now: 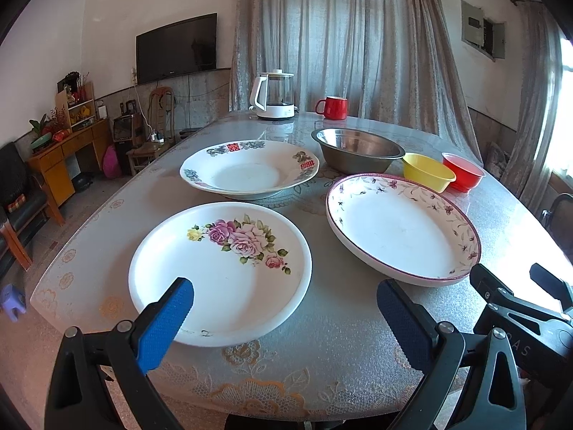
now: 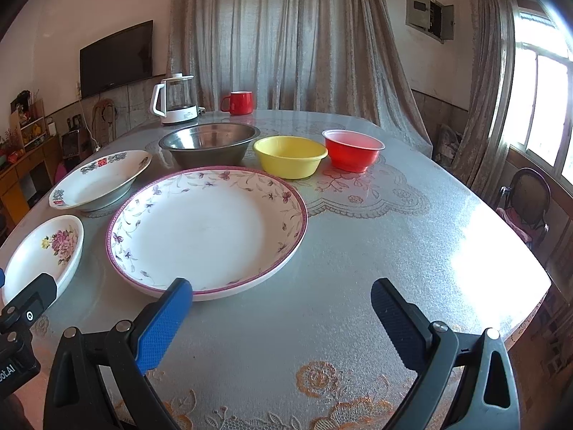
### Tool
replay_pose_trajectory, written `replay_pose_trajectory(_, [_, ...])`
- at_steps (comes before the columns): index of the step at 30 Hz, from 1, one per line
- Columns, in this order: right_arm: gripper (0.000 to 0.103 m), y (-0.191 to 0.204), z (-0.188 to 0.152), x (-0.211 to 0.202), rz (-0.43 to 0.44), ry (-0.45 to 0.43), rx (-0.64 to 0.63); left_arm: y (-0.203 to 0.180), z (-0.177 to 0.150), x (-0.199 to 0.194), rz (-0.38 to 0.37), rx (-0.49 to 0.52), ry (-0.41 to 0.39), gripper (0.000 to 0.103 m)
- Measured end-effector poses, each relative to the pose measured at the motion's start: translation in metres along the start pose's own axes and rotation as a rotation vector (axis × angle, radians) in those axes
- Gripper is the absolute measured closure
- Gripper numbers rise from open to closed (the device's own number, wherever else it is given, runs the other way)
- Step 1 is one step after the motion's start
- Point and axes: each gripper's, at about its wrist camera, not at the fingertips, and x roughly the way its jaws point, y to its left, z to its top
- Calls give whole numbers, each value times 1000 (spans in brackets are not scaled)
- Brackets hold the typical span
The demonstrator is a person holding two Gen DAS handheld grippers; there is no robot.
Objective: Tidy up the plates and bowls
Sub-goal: 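Move the right tool toward the large purple-floral plate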
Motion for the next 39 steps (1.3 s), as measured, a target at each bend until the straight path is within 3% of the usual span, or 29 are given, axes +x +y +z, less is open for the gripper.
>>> replay_pose_trajectory(16, [2,-14,-1,7,23,8,44,-10,2,7,21,23,7,0])
replay_pose_trajectory(39, [2,-28,6,20,52,17,71,-23,4,14,-20,75,47,0])
